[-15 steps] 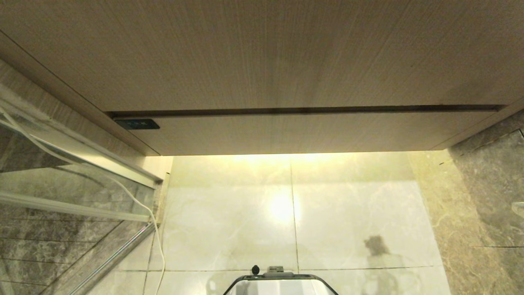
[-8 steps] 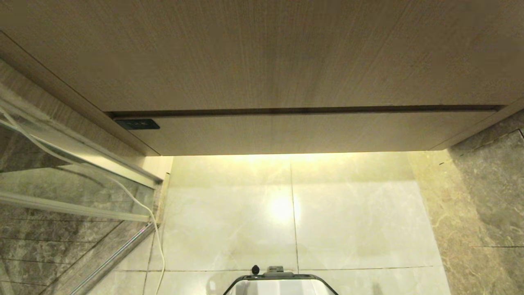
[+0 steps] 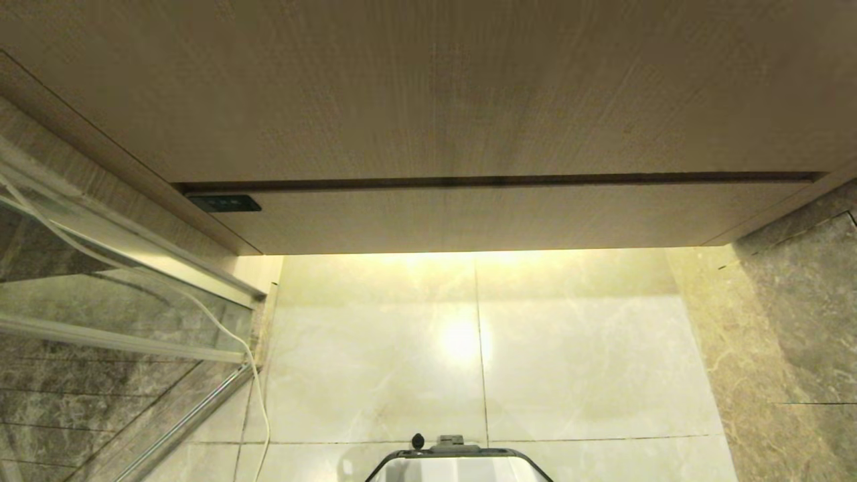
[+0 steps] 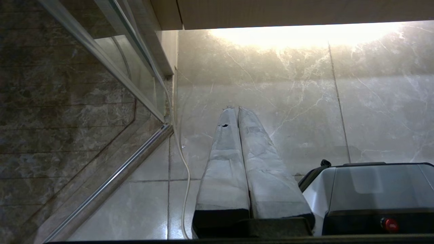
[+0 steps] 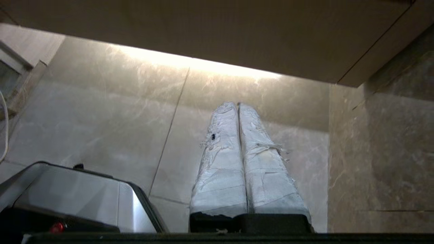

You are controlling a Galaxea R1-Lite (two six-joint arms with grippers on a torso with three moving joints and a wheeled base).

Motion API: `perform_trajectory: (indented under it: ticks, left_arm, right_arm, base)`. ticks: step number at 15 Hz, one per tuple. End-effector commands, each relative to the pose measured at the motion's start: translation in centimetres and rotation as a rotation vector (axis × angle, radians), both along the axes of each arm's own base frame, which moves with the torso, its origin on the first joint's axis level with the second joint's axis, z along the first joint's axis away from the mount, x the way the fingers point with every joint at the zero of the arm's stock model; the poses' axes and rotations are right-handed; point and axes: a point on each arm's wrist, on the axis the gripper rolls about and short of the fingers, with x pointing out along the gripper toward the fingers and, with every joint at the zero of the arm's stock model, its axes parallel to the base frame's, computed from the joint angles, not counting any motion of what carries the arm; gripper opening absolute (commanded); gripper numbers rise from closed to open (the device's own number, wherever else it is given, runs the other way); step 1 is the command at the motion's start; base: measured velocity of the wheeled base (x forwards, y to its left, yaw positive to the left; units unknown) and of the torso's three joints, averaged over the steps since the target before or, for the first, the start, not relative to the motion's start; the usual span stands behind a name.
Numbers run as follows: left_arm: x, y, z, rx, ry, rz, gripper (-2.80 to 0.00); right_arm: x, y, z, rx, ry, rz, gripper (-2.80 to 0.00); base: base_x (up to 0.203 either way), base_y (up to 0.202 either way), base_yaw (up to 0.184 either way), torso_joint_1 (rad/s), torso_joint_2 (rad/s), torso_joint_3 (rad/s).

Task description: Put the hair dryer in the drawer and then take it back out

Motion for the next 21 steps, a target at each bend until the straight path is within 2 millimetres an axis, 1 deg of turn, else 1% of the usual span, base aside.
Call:
perform_trajectory:
  ticks: [1, 12, 16, 21]
  left_arm:
    - [0.01, 0.0, -0.04, 0.0, 0.002, 0.001, -2.8]
    - [0.01, 0.0, -0.04, 0.0, 0.002, 0.001, -2.8]
    - [0.01, 0.0, -0.04, 0.0, 0.002, 0.001, -2.8]
    - [0.01, 0.0, -0.04, 0.0, 0.002, 0.001, -2.8]
  right_arm:
    - [-0.03, -0.01, -1.2, 0.01, -0.009, 0.005, -2.8]
    - [0.0, 0.0, -1.37, 0.048, 0.015, 0.012, -2.8]
    - [0.07, -0.01, -1.89, 0.066, 0.071, 0.008, -2.8]
    - [0.06, 0.0, -1.87, 0.07, 0.069, 0.008, -2.8]
  base:
    - [0.0, 0.0, 0.0, 0.0, 0.0, 0.0]
    - [0.0, 0.0, 0.0, 0.0, 0.0, 0.0]
    - [0.0, 0.0, 0.0, 0.0, 0.0, 0.0]
    - [0.0, 0.0, 0.0, 0.0, 0.0, 0.0]
